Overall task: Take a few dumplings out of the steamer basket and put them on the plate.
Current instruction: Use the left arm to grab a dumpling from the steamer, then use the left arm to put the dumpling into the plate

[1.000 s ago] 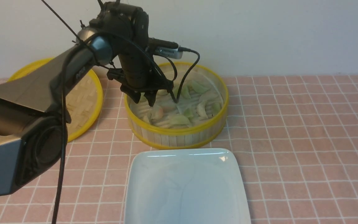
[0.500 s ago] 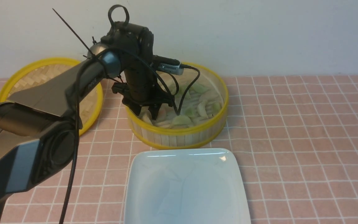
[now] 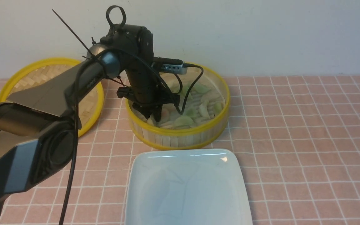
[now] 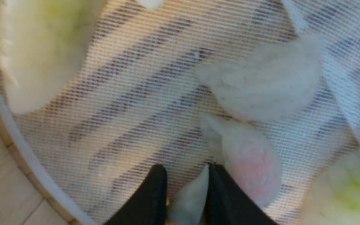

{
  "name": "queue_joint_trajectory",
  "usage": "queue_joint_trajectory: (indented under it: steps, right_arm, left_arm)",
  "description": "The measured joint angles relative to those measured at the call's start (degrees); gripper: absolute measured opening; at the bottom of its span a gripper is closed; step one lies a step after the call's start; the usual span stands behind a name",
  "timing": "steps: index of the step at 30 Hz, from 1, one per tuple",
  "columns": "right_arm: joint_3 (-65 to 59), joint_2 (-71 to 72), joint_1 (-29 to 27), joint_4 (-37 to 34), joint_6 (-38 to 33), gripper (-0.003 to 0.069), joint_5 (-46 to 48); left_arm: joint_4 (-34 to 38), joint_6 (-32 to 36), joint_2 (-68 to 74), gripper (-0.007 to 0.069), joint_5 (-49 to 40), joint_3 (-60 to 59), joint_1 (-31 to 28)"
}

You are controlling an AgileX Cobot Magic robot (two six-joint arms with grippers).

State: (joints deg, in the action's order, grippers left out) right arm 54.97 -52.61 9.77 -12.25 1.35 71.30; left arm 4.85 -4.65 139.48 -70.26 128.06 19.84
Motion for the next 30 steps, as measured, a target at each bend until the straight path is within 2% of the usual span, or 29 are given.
queue_joint_trajectory:
  steps: [5, 8, 13, 17, 22, 26, 28, 30]
  right_arm:
    - [0.0, 0.0, 0.0, -0.2, -0.9, -0.0006, 0.0]
    - [0.0, 0.0, 0.0, -0.4, -1.0, -0.0006, 0.0]
    - [0.0, 0.0, 0.0, -0.8, -1.4, -0.0004, 0.0]
    - [0.0, 0.0, 0.0, -1.3, -1.4, -0.0002, 0.0]
    - [0.0, 0.0, 0.0, -1.5, -1.4, -0.0002, -0.8]
    - [0.0, 0.0, 0.0, -1.5, -1.9, -0.0001, -1.6]
    - [0.0, 0.0, 0.0, -1.5, -2.1, -0.0001, -1.9]
    - [0.0, 0.0, 0.0, -1.5, -2.3, -0.0001, -2.3]
  left_arm:
    - [0.8, 0.7, -6.8, 0.0141, -0.2, -0.6, 0.1]
    - [1.3, 0.8, -15.1, 0.0141, -0.1, -4.8, 0.8]
    - [1.4, 0.8, -25.6, 0.0141, -0.1, -17.7, 3.9]
    - [1.6, 0.7, -32.1, 0.0141, -0.2, -34.0, 10.1]
    - [2.3, 0.8, -30.7, 0.0141, 3.0, -45.2, 16.2]
    - [2.2, 1.2, -27.5, 0.0143, 5.6, -45.9, 17.1]
    - [2.2, 1.2, -26.3, 0.0168, 6.1, -45.9, 17.1]
    - [2.1, 1.3, -25.5, 0.024, 5.9, -45.9, 17.1]
